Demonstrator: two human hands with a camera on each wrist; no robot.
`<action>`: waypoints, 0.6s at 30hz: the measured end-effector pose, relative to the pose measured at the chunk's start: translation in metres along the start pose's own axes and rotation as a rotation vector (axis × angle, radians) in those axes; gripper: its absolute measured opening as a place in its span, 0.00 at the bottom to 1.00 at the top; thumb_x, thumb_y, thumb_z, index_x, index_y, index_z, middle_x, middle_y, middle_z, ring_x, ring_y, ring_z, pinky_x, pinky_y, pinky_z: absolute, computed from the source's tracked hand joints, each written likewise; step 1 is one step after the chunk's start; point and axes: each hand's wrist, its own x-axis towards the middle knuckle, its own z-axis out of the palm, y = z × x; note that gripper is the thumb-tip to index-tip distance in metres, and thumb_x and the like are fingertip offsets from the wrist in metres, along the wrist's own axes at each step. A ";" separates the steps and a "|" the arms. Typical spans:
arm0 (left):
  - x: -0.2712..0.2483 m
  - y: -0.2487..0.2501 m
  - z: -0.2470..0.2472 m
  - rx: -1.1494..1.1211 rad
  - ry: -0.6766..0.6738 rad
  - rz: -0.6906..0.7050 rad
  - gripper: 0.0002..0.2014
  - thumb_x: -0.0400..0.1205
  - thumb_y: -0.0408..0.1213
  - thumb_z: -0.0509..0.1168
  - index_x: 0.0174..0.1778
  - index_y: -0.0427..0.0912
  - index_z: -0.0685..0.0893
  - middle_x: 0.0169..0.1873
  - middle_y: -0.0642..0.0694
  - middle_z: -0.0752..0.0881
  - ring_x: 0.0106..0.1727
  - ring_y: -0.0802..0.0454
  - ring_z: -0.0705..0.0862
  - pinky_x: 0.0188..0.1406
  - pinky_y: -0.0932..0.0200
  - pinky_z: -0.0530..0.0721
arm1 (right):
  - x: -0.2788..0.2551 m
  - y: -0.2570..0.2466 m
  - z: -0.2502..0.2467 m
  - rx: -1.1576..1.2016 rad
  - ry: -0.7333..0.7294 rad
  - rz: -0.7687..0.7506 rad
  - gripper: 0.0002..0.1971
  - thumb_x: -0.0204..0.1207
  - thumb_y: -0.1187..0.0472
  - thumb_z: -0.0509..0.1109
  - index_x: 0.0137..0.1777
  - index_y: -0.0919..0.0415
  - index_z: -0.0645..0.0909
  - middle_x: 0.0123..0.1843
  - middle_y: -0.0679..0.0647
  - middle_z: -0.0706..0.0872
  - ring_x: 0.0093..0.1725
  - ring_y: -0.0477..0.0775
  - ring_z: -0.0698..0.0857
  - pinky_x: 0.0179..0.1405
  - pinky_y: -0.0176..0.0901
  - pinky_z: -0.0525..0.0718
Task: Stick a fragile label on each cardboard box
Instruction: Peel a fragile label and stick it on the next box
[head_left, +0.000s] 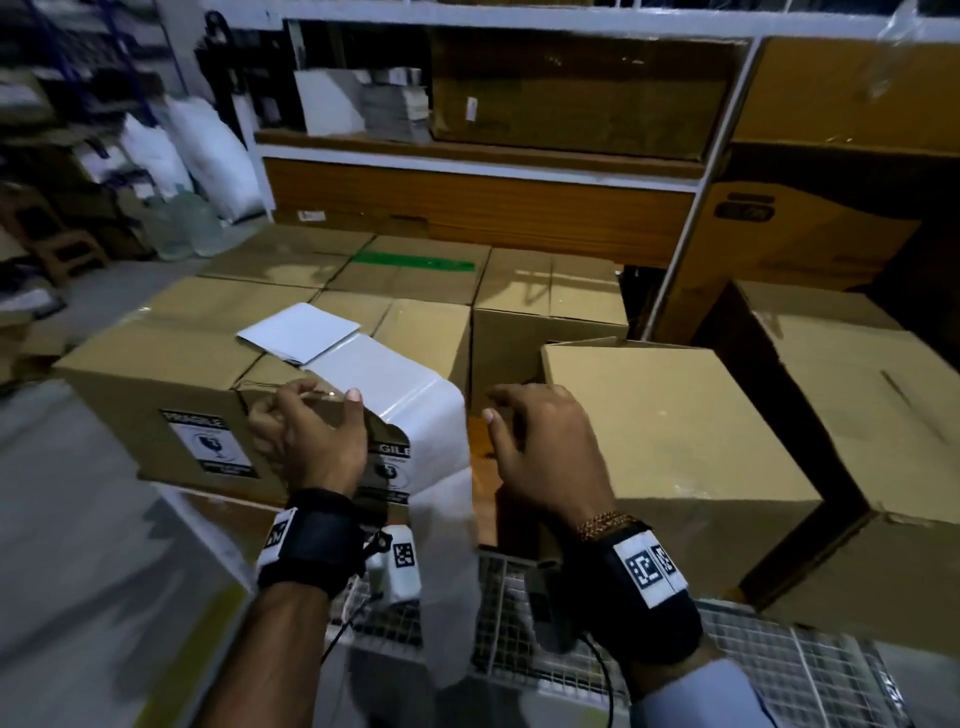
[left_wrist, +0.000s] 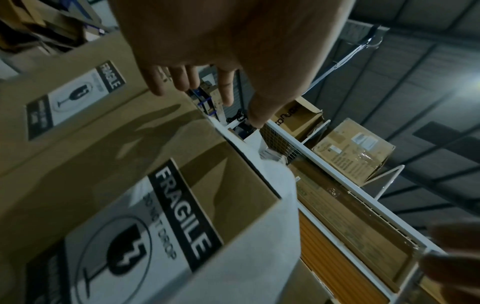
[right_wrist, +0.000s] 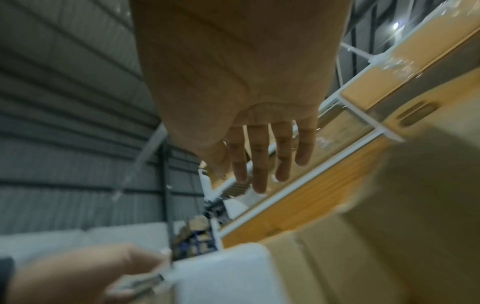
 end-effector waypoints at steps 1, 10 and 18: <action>0.006 -0.002 -0.006 0.012 0.000 0.032 0.19 0.81 0.48 0.73 0.64 0.48 0.77 0.78 0.40 0.64 0.77 0.35 0.66 0.76 0.38 0.71 | 0.003 -0.010 0.004 0.015 -0.004 -0.007 0.16 0.84 0.49 0.66 0.66 0.52 0.87 0.59 0.49 0.91 0.60 0.56 0.83 0.62 0.55 0.83; 0.077 0.004 -0.019 0.190 -0.044 0.279 0.12 0.83 0.37 0.70 0.62 0.50 0.83 0.71 0.40 0.78 0.73 0.33 0.70 0.74 0.38 0.70 | 0.048 -0.075 0.038 0.064 -0.150 -0.128 0.17 0.86 0.49 0.67 0.71 0.50 0.84 0.65 0.51 0.88 0.66 0.55 0.80 0.69 0.54 0.80; 0.131 0.003 -0.004 0.452 -0.275 0.340 0.28 0.80 0.60 0.63 0.72 0.50 0.84 0.77 0.44 0.80 0.77 0.35 0.73 0.76 0.37 0.70 | 0.091 -0.087 0.098 -0.081 -0.361 -0.235 0.19 0.83 0.59 0.68 0.73 0.60 0.81 0.70 0.58 0.82 0.67 0.65 0.78 0.67 0.59 0.80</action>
